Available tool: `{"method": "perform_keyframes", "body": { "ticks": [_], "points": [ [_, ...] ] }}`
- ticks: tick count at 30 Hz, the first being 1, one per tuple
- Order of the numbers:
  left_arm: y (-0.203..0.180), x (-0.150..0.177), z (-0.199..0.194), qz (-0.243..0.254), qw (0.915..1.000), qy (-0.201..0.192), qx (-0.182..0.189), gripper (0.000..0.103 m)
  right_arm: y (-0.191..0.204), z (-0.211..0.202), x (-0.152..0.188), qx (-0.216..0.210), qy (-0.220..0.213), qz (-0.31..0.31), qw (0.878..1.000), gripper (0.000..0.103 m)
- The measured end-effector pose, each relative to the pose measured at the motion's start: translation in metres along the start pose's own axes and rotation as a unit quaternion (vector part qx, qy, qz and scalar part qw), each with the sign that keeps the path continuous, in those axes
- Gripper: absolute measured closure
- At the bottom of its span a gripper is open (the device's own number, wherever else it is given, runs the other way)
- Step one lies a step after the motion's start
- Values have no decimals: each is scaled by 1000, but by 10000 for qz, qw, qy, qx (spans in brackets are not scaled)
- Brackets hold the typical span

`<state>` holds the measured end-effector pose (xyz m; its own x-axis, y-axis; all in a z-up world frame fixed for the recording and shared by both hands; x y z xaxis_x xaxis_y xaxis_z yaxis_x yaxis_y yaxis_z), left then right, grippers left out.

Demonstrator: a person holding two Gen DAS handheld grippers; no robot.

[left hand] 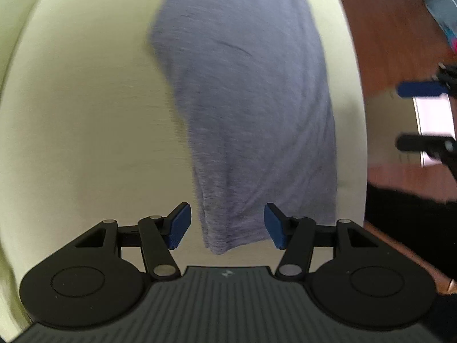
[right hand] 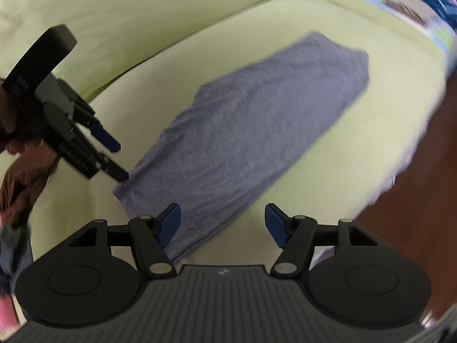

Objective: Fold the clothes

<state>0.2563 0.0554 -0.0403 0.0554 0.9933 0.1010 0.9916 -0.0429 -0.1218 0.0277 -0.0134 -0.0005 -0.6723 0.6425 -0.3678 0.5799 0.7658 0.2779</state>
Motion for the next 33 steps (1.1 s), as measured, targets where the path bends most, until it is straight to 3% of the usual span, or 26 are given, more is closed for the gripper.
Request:
{"method": "perform_keyframes", "body": {
  "ticks": [2,5,13,17,23,25,26,27,33],
  "points": [
    [5,4,5,172,9998,72,-34,43,6,10,14,41,13,469,9989,42],
    [8,13,6,359,9990,-21,265,43,20,21,32,-82,42,1083,9941,42],
    [10,21,36,559,9972,203,447,43,34,38,60,-179,177,2029,9789,42],
    [6,21,40,409,9972,150,612,43,39,47,69,-225,145,2405,9703,42],
    [23,22,37,-83,9925,126,1217,45,40,55,74,-325,-28,2823,9588,42],
    [27,22,37,-272,9898,189,1386,56,41,58,76,-358,-88,2969,9542,42],
    [28,23,37,-296,9892,195,1420,80,43,60,78,-353,-107,3016,9527,42],
    [27,24,38,-329,9879,213,1503,93,45,62,78,-351,-123,3032,9522,42],
    [32,32,39,-454,9832,150,1760,92,43,64,80,-423,-199,3071,9505,42]
  ]
}}
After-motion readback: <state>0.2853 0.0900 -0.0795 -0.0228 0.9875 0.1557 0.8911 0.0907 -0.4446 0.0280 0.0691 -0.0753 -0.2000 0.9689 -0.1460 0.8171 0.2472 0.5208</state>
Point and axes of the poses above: each gripper's, at about its wrist camera, not at the fingertips, and z roughly the way its jaws point, y to its left, x to its underside, the point moved 6 cm from there along z, roughly the way its jaws point, and after that the axes turned 5 degrees about y, right-handed, at the moved point
